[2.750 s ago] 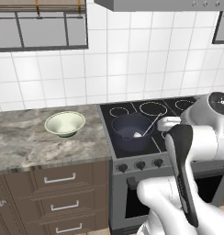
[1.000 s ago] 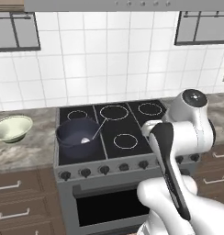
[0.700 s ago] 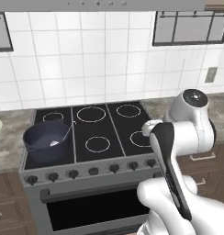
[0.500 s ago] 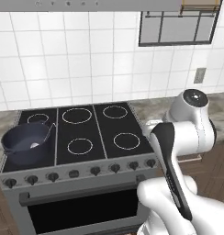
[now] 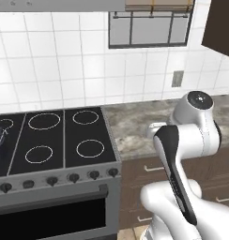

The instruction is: Open the cabinet and move the ladle to the pot. Then close the cabinet.

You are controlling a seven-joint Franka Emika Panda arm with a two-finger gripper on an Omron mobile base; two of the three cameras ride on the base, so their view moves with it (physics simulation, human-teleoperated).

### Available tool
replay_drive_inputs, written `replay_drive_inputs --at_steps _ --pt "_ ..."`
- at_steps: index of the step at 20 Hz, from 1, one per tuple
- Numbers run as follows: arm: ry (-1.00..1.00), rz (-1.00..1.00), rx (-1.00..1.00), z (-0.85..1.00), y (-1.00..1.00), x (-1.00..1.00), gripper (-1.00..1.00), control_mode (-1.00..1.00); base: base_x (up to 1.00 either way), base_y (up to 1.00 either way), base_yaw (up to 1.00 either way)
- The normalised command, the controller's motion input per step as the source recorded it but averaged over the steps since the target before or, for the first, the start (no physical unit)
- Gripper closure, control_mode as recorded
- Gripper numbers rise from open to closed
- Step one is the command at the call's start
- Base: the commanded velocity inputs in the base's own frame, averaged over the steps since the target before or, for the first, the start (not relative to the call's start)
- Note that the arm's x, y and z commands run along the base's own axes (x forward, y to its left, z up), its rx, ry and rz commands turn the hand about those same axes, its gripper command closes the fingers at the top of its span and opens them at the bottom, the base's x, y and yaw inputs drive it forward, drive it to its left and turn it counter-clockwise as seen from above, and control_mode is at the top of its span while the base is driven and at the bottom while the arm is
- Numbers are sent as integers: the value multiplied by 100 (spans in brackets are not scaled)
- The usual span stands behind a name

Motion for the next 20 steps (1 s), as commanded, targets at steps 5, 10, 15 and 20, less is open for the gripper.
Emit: replay_drive_inputs --at_steps 5,10,15,20 --pt "0 0 0 0 0 0 -100 100 -11 -70 0" --pt "0 0 0 0 0 0 -100 100 -9 -65 0" --pt "0 0 0 0 0 0 -100 100 -10 -64 0" --pt "0 0 0 0 0 0 -100 100 -8 -64 0"
